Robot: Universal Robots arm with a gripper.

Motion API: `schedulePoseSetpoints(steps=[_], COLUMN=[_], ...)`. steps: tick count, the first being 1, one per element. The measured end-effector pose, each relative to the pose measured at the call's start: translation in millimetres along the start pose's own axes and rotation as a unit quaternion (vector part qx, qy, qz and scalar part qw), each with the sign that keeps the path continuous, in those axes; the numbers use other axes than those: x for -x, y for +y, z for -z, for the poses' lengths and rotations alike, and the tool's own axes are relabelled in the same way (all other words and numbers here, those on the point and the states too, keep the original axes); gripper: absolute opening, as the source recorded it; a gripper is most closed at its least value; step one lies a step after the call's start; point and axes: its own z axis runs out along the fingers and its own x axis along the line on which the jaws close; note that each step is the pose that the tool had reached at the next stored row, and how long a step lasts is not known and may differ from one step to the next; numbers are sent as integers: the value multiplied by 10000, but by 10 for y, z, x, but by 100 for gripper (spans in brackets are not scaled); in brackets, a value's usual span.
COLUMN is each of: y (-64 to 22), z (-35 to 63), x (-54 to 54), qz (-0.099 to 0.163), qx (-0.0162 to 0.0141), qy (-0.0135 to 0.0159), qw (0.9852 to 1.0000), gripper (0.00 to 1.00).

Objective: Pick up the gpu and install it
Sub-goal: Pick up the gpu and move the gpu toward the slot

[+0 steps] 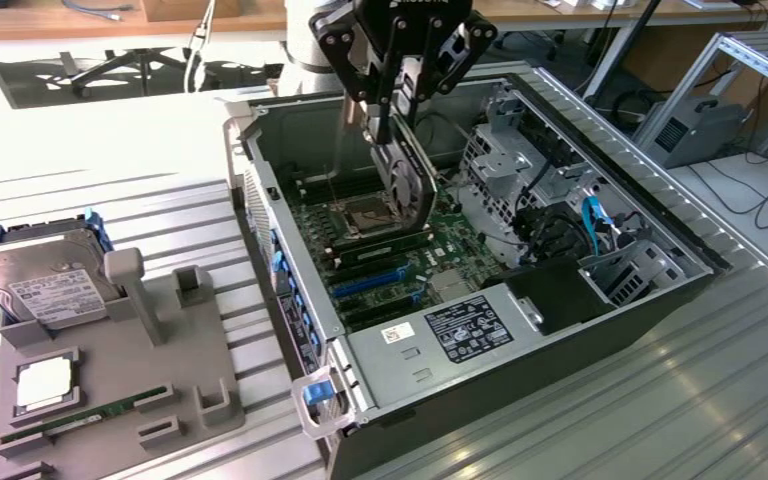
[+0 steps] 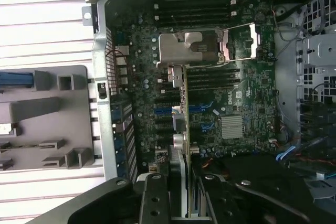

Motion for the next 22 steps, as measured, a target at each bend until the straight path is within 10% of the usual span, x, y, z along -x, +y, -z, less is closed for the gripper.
schedulePoseSetpoints(steps=[22], y=[22], z=[-57], x=[285], qz=[0], qx=[0], qy=[3], qw=[10000], gripper=[27])
